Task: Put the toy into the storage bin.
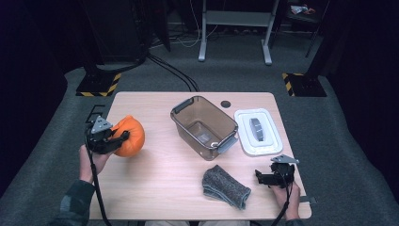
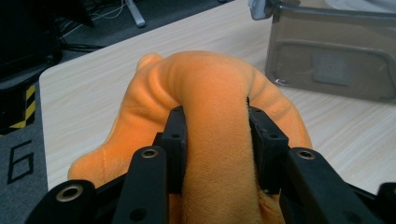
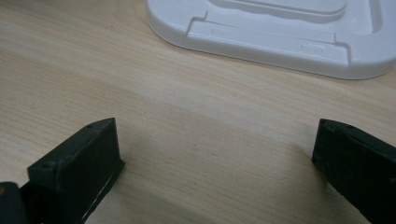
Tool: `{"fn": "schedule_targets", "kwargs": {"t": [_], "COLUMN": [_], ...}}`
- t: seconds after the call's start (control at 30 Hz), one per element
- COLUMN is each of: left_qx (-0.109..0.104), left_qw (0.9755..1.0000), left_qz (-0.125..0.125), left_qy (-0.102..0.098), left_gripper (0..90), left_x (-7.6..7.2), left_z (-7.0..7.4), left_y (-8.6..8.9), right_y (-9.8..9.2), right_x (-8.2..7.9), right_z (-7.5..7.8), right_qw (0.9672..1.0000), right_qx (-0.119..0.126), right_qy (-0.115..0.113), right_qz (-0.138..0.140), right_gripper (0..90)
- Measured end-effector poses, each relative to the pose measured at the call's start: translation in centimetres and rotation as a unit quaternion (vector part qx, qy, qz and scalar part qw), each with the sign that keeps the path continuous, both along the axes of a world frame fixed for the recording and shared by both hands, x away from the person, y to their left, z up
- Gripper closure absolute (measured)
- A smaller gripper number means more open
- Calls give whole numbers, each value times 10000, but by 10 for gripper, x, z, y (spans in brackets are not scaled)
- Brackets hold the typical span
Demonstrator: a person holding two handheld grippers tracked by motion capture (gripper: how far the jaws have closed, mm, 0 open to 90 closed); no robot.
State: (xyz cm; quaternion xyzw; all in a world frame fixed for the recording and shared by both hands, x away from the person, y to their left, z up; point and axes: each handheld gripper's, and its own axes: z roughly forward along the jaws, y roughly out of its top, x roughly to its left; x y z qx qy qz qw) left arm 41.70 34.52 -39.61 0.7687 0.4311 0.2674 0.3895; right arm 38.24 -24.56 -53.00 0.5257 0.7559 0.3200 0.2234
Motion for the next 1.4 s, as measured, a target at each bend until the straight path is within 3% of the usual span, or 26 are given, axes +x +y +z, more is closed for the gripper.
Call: {"fn": "schedule_targets", "kwargs": {"t": [0.5, 1.07, 1.4], "left_qx": [84, 232, 153], "left_qw": [9999, 9992, 9989], "left_qz": [-41, -225, -318], "left_qy": [-82, -225, -310], "left_gripper": [636, 635, 633], "left_x": [22, 41, 50], "left_z": [24, 53, 65], "left_y": [-14, -43, -60], "right_y": [0, 0, 0], "right_x": [0, 0, 0], "right_z": [0, 0, 0], "right_qw": [10000, 10000, 10000], "right_qx": [-3, 1, -5], "right_qy": [0, -4, -13], "right_qz": [3, -10, -11], "right_gripper": [2, 2, 3]}}
